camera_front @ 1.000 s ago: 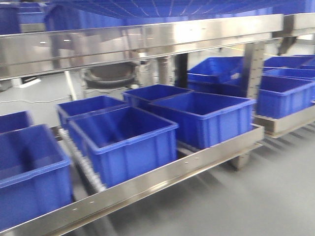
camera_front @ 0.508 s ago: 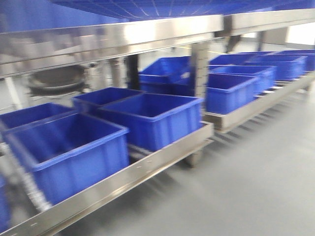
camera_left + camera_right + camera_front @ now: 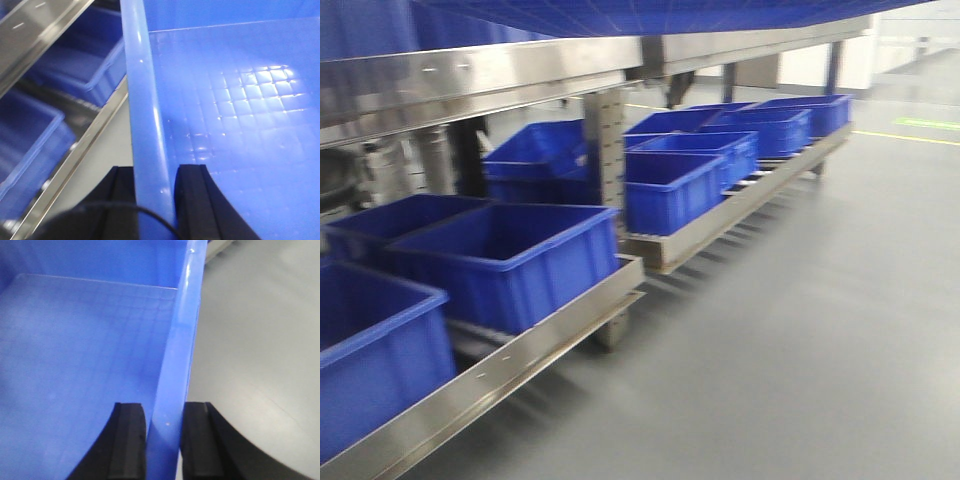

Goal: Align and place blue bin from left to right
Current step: 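Back away from the rack holding the bin in both grippers, then drive across the floor carrying the bin in both grippers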

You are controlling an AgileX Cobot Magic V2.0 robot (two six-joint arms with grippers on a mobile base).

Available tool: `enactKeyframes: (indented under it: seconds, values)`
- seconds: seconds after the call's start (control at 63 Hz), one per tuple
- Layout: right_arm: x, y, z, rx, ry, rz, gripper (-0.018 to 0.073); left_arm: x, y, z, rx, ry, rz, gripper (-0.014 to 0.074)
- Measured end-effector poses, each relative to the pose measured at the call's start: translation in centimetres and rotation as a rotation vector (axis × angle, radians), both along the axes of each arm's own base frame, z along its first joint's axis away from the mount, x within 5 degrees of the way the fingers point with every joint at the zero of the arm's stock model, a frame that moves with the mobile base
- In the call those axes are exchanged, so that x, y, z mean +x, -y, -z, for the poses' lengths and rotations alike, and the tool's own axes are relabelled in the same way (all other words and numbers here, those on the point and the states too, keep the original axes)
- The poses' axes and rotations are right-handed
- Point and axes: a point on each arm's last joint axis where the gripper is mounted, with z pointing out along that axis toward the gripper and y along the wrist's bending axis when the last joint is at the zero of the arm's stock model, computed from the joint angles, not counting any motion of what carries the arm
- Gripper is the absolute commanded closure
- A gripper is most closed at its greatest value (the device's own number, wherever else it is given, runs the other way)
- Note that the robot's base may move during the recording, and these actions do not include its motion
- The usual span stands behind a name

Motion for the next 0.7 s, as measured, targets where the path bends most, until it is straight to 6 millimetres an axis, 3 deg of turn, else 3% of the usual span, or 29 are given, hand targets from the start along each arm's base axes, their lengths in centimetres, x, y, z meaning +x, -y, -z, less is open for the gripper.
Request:
enactKeyframes:
  seconds: [0.698]
  values:
    - [0.00, 0.00, 0.00, 0.000, 0.000, 0.000, 0.0637, 0.00, 0.00, 0.00, 0.000, 0.000, 0.000, 0.0612]
